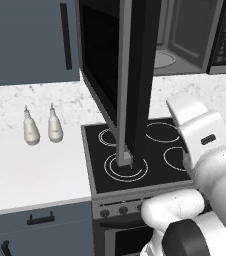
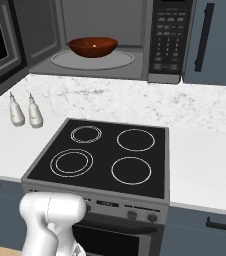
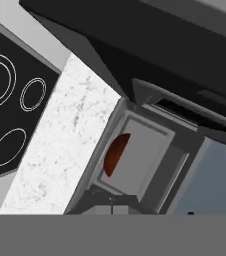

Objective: Open the microwave, place the bowl with waffle inside the microwave, then close the microwave door and turn it on.

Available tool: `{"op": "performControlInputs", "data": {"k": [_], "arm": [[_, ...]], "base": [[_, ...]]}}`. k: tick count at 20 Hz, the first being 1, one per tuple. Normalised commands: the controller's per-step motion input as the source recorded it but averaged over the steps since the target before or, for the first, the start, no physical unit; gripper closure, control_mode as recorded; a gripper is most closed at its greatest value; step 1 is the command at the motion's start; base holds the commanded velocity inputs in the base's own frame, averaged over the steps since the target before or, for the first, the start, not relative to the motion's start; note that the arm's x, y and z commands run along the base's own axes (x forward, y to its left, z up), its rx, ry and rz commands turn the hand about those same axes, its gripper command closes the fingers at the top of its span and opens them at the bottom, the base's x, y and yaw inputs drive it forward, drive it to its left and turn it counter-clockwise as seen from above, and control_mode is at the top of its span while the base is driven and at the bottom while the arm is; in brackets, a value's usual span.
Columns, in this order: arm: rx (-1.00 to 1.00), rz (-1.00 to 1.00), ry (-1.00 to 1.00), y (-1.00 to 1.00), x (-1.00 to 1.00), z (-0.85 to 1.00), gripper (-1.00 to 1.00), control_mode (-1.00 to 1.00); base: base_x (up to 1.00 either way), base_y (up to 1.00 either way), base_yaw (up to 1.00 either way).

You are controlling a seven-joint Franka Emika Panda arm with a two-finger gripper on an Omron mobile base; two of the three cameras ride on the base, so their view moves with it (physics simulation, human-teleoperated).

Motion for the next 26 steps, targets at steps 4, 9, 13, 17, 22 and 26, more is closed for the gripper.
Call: {"op": "performControlInputs", "data": {"k": [4, 9, 13, 17, 22, 26], "arm": [[-0.01, -0.12, 0.00, 0.29, -0.27, 0.00, 1.00, -1.00], [-0.04, -0.13, 0.00, 0.39, -0.31, 0.00, 1.00, -1.00], [-0.04, -0.10, -0.03, 0.34, -0.54, 0.00, 1.00, -1.00], [-0.06, -0.10, -0.03, 0.45, -0.34, 0.00, 1.00, -1.00], [-0.08, -0.12, -0.01, 0.55, -0.07, 0.00, 1.00, -1.00], [-0.08, -0.14, 0.00, 0.57, 0.10, -0.01, 1.00, -1.00]], "base": [[0.00, 0.00, 0.00], [0.00, 0.00, 0.00], [0.00, 0.00, 0.00], [0.00, 0.00, 0.00], [0.00, 0.00, 0.00], [0.00, 0.00, 0.00]]}}
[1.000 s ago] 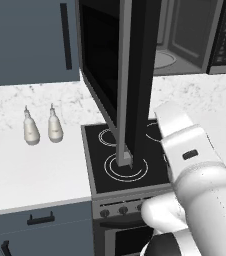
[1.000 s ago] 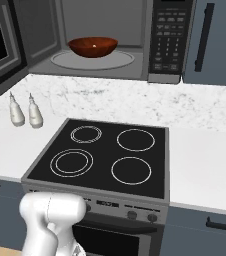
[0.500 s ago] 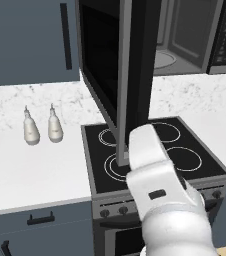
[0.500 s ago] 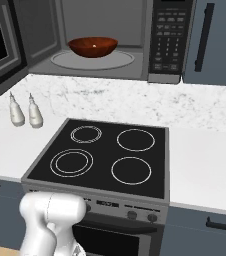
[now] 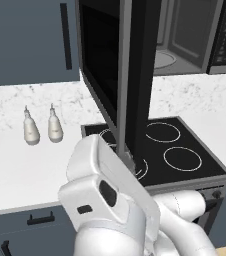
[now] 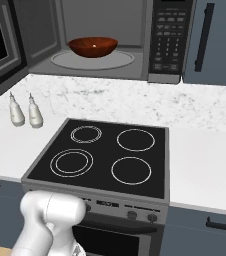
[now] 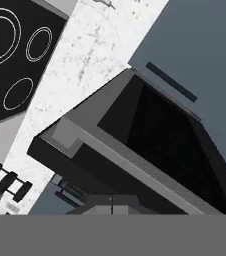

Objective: Open the microwave, place the bowl with waffle inside the microwave, then close the microwave door and turn it on.

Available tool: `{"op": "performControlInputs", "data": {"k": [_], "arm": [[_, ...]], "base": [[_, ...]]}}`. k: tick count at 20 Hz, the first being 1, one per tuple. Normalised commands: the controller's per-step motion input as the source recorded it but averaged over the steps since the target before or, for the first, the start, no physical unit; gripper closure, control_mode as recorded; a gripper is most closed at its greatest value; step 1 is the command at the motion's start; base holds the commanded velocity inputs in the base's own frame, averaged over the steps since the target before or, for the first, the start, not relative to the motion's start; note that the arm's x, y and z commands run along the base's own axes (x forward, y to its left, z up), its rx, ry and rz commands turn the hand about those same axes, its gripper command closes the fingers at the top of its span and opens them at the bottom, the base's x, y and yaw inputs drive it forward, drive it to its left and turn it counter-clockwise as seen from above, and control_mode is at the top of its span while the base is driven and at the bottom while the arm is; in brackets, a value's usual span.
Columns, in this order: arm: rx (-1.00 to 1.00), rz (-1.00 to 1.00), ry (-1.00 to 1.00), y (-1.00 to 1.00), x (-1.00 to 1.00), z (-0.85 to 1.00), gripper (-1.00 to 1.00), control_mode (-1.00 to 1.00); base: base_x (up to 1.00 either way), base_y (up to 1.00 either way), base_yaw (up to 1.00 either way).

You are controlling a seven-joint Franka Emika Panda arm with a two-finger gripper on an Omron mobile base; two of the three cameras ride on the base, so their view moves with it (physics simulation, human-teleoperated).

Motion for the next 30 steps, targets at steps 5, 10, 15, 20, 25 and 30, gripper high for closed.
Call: {"op": "performControlInputs", "data": {"k": [5, 10, 15, 20, 25, 30], "arm": [[-0.06, -0.23, 0.06, 0.39, 0.71, -0.07, 1.00, -1.00], [0.00, -0.13, 0.08, -0.18, 0.90, 0.00, 1.00, -1.00], [-0.01, -0.14, -0.11, -0.65, 0.63, 0.07, 1.00, -1.00], [0.00, -0.04, -0.35, -1.00, 0.02, 0.36, 1.00, -1.00], [0.00, 0.00, -0.33, -1.00, 0.32, 0.34, 1.00, -1.00], [0.03, 0.03, -0.20, -0.93, 0.97, 0.16, 1.00, -1.00]], "base": [[0.00, 0.00, 0.00], [0.00, 0.00, 0.00], [0.00, 0.00, 0.00], [0.00, 0.00, 0.00], [0.00, 0.00, 0.00], [0.00, 0.00, 0.00]]}}
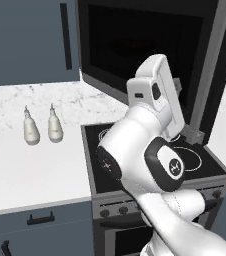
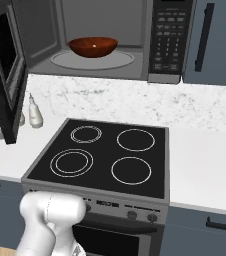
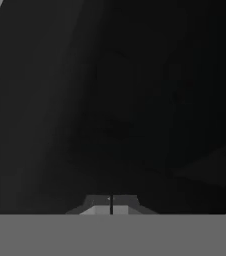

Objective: Open the microwave, place the bowl with waffle inside the microwave, then close the microwave door and turn it on.

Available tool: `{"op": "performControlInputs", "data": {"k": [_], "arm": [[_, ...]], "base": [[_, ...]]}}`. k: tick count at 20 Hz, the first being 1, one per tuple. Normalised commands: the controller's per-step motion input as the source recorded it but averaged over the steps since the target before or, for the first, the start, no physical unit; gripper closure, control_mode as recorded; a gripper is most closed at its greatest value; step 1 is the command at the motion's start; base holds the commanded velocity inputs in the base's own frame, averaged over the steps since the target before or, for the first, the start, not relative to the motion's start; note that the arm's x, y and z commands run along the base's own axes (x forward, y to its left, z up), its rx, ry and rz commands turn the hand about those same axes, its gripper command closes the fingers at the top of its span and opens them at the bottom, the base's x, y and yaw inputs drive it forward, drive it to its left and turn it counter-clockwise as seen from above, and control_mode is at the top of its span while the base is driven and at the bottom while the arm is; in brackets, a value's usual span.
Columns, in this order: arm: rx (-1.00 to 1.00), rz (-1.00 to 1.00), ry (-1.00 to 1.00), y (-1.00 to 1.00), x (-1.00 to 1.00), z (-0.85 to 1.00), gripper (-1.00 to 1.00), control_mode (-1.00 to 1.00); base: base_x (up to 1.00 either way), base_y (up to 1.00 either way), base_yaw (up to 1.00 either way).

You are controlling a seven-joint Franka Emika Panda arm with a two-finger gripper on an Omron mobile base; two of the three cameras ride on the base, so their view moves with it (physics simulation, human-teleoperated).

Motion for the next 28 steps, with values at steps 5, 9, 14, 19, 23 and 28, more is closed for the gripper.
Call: {"op": "performControlInputs", "data": {"k": [5, 9, 14, 19, 23, 28], "arm": [[0.03, 0.12, -0.18, -0.76, 0.93, 0.34, 1.00, -1.00], [0.09, 0.32, -0.03, -0.45, 0.82, 0.51, 1.00, -1.00], [0.18, 0.33, 0.20, -0.35, 0.96, 0.60, 1.00, -1.00], [0.15, 0.27, 0.48, -0.22, 0.97, 0.08, 1.00, -1.00], [0.07, 0.27, 0.32, -0.19, 1.00, -0.17, 1.00, -1.00], [0.01, 0.07, 0.04, -0.27, 1.00, -0.24, 1.00, -1.00]], "base": [[0.00, 0.00, 0.00], [0.00, 0.00, 0.00], [0.00, 0.00, 0.00], [0.00, 0.00, 0.00], [0.00, 0.00, 0.00], [0.00, 0.00, 0.00]]}}
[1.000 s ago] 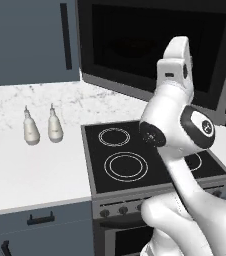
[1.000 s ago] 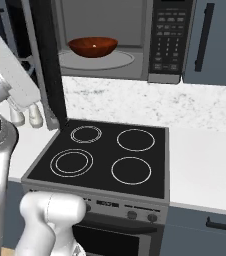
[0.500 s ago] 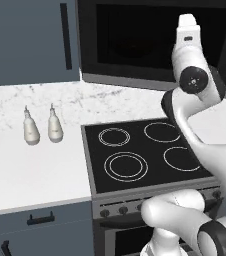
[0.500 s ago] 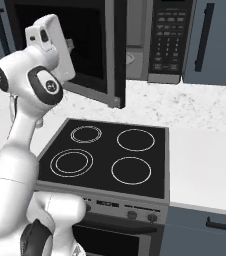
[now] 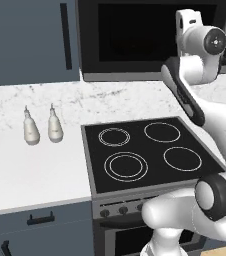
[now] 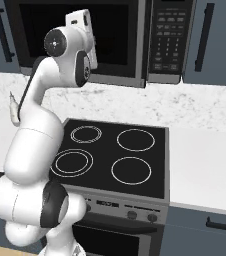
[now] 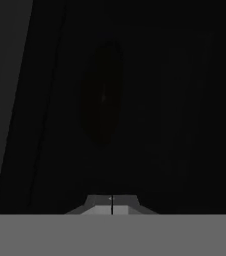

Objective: Open the microwave, place the bowl with waffle inside the microwave, then close the microwave door and turn it on.

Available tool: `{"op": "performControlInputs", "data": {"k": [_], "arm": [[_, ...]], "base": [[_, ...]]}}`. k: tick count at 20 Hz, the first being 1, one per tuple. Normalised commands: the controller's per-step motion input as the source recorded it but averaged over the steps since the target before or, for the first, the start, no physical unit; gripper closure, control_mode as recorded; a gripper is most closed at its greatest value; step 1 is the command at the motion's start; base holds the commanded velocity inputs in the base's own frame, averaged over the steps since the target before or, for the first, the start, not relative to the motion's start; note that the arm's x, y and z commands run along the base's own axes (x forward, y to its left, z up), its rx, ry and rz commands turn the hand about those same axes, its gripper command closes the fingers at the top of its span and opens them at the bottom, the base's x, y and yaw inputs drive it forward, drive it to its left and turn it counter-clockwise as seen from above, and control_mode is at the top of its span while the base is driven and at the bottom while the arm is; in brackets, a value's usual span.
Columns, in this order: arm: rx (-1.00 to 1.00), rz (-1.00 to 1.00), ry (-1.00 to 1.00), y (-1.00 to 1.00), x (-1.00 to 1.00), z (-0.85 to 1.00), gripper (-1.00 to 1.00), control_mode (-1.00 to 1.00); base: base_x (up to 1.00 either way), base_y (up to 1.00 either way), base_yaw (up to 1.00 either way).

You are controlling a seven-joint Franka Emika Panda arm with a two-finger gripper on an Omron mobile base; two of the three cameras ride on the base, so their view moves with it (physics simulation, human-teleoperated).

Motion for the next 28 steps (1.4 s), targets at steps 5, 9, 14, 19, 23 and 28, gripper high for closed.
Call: {"op": "performControlInputs", "data": {"k": [5, 9, 14, 19, 23, 28], "arm": [[0.00, 0.02, -0.02, -0.25, 1.00, -0.46, 1.00, -1.00], [0.00, 0.01, 0.00, -0.14, 1.00, -0.39, 1.00, -1.00], [0.00, 0.07, 0.00, -0.28, 0.51, -0.20, 1.00, -1.00], [0.02, 0.16, 0.00, -0.35, -0.93, 0.02, 1.00, -1.00], [0.00, 0.15, 0.00, -0.31, -1.00, -0.01, 1.00, -1.00], [0.05, 0.00, 0.02, -0.51, -0.84, -0.16, 1.00, -1.00]], "base": [[0.00, 0.00, 0.00], [0.00, 0.00, 0.00], [0.00, 0.00, 0.00], [0.00, 0.00, 0.00], [0.00, 0.00, 0.00], [0.00, 0.00, 0.00]]}}
